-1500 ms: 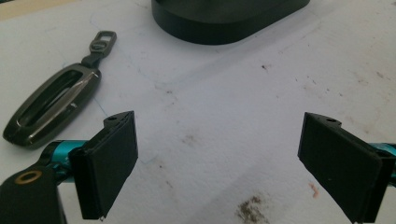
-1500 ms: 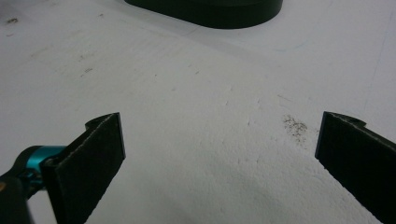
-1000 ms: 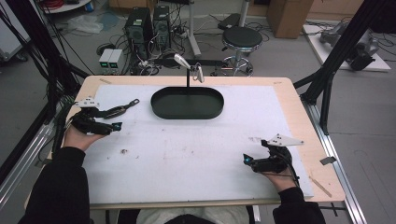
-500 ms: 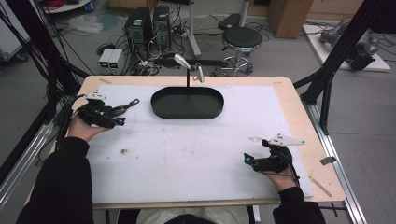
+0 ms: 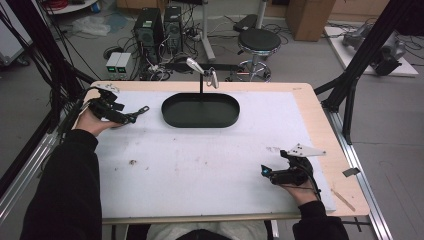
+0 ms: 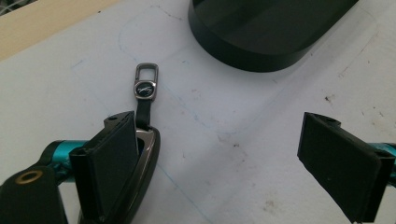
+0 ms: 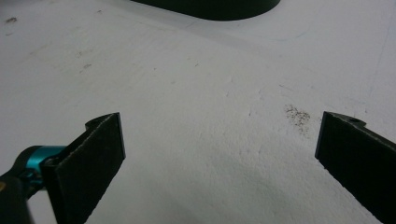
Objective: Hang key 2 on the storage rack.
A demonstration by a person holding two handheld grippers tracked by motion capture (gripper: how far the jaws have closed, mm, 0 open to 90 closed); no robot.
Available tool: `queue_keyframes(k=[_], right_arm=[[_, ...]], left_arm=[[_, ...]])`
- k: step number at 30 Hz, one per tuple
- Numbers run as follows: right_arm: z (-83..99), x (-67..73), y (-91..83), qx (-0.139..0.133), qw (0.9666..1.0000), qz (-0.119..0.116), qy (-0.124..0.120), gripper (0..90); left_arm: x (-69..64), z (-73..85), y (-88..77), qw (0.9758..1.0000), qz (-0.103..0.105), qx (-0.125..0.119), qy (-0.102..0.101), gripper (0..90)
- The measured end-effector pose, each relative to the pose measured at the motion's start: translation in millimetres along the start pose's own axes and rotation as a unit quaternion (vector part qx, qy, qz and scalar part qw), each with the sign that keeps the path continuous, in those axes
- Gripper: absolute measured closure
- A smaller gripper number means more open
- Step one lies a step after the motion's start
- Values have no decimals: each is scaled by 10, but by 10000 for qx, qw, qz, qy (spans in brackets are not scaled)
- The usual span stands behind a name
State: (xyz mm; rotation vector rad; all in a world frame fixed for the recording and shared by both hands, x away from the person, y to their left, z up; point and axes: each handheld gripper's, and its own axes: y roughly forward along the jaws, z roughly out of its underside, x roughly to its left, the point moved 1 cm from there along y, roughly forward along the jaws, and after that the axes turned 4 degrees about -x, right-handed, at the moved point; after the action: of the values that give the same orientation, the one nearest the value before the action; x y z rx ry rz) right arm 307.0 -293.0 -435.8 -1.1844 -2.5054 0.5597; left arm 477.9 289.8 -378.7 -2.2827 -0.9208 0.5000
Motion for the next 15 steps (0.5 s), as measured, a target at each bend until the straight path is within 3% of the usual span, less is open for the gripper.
queue_keyframes(k=[4,6,10,15], right_arm=[[2,2,-5,0,10000,23,-7,8],[4,0,-9,-4,10000,25,-13,8],[9,-1,-9,4,10000,31,-17,8],[8,-3,-29,-43,10000,57,-39,8]], left_arm=[[54,-65,103,9998,126,163,-11,130],[87,-55,170,9995,218,165,-157,138],[121,-12,303,9991,102,379,-132,140],[205,20,366,9991,-16,380,-203,155]])
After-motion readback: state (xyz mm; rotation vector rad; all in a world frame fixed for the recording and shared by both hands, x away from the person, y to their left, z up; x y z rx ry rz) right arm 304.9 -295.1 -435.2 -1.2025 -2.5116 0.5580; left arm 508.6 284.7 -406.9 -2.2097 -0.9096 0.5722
